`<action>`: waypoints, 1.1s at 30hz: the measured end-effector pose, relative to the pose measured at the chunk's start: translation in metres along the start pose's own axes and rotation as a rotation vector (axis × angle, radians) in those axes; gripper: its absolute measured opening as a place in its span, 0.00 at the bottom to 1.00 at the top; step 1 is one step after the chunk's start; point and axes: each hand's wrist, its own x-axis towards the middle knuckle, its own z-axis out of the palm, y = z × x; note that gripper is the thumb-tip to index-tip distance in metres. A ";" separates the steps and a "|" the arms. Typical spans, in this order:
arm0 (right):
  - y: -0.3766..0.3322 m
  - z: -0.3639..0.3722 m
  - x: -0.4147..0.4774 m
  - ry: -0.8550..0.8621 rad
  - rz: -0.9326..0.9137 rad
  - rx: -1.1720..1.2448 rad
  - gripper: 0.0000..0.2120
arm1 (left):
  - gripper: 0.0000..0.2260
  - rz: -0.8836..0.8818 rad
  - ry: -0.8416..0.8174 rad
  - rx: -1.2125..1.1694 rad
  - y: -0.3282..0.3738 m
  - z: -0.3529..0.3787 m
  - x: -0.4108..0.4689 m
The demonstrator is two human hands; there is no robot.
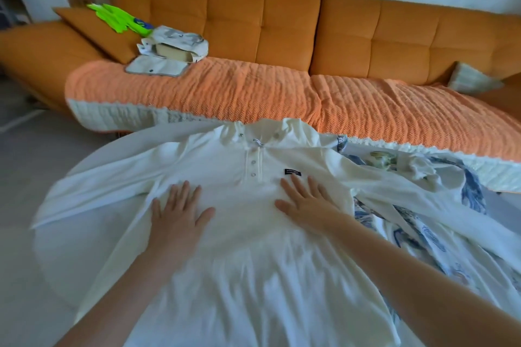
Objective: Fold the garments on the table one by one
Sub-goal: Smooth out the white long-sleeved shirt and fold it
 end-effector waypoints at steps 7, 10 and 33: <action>-0.007 -0.033 0.017 0.175 -0.053 0.221 0.19 | 0.22 0.105 0.279 -0.146 0.020 -0.022 0.036; -0.006 -0.057 0.044 0.398 0.022 0.466 0.15 | 0.20 0.113 0.078 -0.160 0.044 -0.011 0.061; -0.002 -0.112 0.247 0.231 0.326 0.195 0.25 | 0.37 0.320 0.060 -0.189 0.096 0.025 0.096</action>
